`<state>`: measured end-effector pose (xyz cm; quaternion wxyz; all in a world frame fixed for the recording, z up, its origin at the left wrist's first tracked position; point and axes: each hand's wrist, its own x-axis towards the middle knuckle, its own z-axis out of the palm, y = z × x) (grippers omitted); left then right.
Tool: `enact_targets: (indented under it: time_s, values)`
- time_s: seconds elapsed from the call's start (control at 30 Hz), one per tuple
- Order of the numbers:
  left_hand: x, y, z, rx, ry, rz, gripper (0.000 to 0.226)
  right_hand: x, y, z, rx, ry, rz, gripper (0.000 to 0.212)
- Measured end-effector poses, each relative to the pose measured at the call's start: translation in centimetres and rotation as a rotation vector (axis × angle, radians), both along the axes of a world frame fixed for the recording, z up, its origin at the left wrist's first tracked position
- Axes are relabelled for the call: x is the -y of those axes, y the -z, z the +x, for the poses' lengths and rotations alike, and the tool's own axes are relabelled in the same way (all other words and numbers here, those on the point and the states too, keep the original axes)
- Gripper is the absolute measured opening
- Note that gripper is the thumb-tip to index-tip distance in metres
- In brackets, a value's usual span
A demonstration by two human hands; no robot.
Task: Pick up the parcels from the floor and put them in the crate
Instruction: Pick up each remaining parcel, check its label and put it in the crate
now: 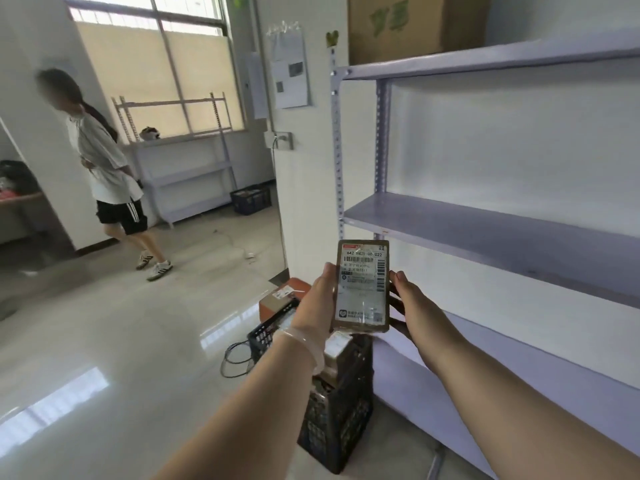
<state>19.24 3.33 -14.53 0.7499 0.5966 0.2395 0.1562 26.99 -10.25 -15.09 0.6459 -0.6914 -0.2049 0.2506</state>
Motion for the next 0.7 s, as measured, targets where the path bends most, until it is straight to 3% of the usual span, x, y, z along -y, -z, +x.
enact_targets:
  time_s: [0.1,0.23,0.4,0.63,0.7]
  values:
    - [-7.0,0.4,-1.5,-0.017,-0.032,-0.003,0.042,-6.8,0.3,-1.4,0.018,-0.051,-0.016,0.042]
    - [-13.1,1.8,-2.1,-0.053,-0.053,-0.023,0.046,-12.8,1.3,-2.0,0.028,-0.074,-0.092,0.067]
    - [-18.3,3.9,-2.0,-0.056,-0.082,-0.080,0.046,-18.3,1.8,-1.3,0.017,-0.094,-0.147,0.043]
    - [-23.9,5.6,0.3,-0.091,-0.131,-0.009,0.041,-25.4,4.9,1.3,-0.012,-0.115,-0.254,0.072]
    - [-25.5,6.2,2.1,-0.105,-0.131,-0.001,0.040,-27.1,5.7,3.1,-0.030,-0.126,-0.261,0.073]
